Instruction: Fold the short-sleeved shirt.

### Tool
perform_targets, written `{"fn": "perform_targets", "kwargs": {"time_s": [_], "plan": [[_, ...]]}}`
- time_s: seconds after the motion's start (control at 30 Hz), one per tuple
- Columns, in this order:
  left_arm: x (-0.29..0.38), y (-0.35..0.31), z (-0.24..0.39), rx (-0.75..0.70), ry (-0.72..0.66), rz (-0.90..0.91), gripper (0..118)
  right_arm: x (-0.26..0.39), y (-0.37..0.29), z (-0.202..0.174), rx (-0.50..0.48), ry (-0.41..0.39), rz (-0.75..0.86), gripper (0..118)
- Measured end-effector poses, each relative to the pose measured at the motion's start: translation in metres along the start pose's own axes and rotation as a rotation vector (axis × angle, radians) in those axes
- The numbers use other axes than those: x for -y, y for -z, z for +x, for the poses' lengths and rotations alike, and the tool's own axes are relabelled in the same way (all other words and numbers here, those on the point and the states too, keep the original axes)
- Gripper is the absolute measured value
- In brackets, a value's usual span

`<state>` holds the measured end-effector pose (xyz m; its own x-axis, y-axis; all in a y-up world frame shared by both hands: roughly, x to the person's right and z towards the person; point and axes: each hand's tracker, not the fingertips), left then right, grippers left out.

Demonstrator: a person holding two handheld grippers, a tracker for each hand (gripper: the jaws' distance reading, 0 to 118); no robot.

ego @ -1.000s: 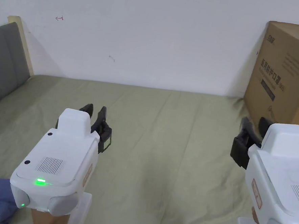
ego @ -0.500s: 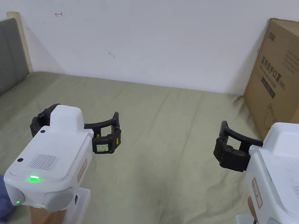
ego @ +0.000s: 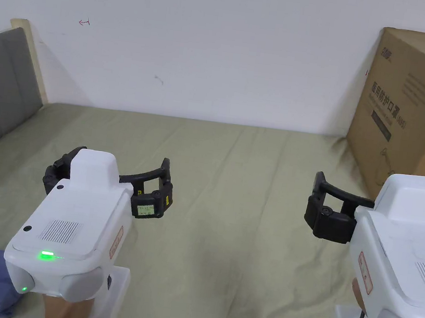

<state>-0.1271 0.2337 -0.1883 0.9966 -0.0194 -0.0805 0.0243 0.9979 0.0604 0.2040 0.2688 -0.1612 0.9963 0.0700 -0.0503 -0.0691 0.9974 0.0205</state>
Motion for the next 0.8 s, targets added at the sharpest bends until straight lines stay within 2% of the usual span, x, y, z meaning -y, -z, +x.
{"fn": "perform_targets", "kwargs": {"time_s": [0.8], "plan": [[-0.0029, -0.0035, 0.0018, 0.007, 0.018, 0.006, 118, -0.0003, -0.0034, -0.0009, -0.002, -0.002, 0.014, 118]]}}
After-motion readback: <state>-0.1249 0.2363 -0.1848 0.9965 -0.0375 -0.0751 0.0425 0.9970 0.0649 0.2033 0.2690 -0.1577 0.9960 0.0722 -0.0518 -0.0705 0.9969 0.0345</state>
